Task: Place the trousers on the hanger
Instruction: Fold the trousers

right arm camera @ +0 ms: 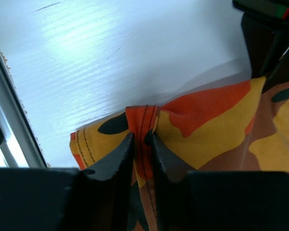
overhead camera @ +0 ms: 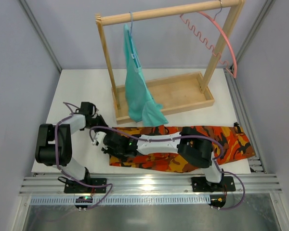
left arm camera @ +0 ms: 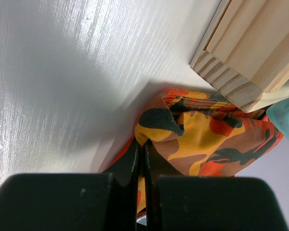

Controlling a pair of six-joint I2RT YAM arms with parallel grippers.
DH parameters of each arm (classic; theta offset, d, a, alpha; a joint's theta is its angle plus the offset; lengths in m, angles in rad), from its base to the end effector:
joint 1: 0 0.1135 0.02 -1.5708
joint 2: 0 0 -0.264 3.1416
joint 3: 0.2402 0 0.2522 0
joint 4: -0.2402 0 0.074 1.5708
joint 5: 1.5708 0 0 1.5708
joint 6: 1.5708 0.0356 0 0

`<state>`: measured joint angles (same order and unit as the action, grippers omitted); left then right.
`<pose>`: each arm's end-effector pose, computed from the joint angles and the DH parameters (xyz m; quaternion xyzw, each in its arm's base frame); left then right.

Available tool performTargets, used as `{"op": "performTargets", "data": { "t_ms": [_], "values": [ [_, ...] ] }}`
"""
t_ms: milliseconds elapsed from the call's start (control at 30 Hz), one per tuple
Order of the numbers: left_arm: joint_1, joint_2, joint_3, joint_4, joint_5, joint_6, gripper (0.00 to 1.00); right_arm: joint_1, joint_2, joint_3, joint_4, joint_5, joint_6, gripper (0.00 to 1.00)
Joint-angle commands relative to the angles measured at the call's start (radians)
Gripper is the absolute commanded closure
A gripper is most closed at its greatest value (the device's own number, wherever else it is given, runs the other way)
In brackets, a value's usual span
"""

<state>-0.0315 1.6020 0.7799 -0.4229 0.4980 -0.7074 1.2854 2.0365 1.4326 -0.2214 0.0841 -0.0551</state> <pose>0.2720 -0.0256 0.1390 -0.2794 0.9155 -0.2835 0.0588 0.1291 0.4295 0.1792 -0.5660 0.7387 0.1780 0.3198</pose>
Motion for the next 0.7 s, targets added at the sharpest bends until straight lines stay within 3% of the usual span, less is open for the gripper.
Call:
{"op": "performTargets", "data": {
  "t_ms": [0,133,367,667],
  "values": [
    [-0.004,-0.016,0.027,0.021,0.011,-0.033,1.0,0.008,-0.065,-0.043,0.086,-0.07,0.004,0.79],
    [-0.004,-0.017,0.048,0.009,0.002,-0.041,1.0,0.029,-0.101,-0.086,0.088,-0.11,0.011,0.95],
    [-0.004,-0.027,0.061,-0.014,-0.044,-0.046,1.0,0.074,-0.153,-0.116,0.106,-0.069,0.003,0.96],
    [-0.004,-0.036,0.062,-0.028,-0.078,-0.083,1.0,0.163,-0.144,-0.084,0.112,0.226,-0.109,0.96]
  ]
}}
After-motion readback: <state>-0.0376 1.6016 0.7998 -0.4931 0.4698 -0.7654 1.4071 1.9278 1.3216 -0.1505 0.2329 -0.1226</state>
